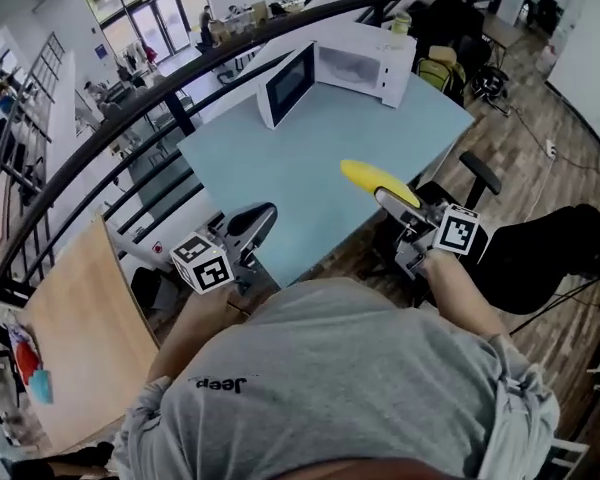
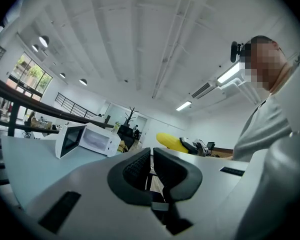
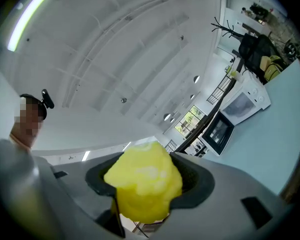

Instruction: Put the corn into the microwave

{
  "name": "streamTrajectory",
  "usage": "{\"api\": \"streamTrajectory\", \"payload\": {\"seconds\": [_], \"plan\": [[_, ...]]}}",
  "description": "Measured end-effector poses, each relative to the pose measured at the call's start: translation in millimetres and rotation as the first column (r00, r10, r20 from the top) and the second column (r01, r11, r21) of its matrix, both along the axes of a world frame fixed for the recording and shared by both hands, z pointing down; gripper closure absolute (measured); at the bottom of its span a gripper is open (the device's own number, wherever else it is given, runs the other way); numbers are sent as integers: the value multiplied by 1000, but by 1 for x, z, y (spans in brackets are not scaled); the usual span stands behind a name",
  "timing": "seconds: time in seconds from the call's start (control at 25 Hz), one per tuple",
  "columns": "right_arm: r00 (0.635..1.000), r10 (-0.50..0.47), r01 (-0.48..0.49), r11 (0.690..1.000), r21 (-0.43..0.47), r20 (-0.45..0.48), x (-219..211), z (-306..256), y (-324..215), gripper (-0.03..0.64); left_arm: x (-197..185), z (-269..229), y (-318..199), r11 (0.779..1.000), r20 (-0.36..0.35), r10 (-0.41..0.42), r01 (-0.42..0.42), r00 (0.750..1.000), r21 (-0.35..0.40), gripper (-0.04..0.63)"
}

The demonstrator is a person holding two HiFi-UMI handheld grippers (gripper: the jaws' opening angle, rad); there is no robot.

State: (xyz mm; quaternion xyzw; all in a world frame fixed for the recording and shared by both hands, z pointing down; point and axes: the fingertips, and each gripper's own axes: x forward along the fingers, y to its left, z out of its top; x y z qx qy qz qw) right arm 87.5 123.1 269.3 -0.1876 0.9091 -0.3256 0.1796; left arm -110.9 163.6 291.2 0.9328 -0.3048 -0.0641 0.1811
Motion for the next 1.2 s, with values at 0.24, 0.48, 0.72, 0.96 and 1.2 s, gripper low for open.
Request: {"api": "streamTrajectory", "payload": {"seconds": [0.24, 0.48, 0.72, 0.96, 1.2], "plan": [[998, 67, -67, 998, 9, -14, -52, -12, -36, 356, -66, 2, -29, 999, 12, 35, -34, 999, -17, 561], [991, 124, -124, 992, 7, -43, -77, -11, -61, 356, -105, 6, -49, 999, 4, 40, -40, 999, -22, 561], [983, 168, -166, 986, 27, -80, -79, -10, -87, 356, -110, 2, -67, 998, 27, 67, -68, 997, 4, 561], [977, 190, -187, 982, 38, -94, -63, -1, -144, 356, -97, 5, -121, 999, 48, 47, -48, 998, 15, 568], [966, 228, -225, 974, 36, -120, -32, 15, -207, 356, -65, 5, -183, 998, 105, 14, -20, 994, 60, 577]]}}
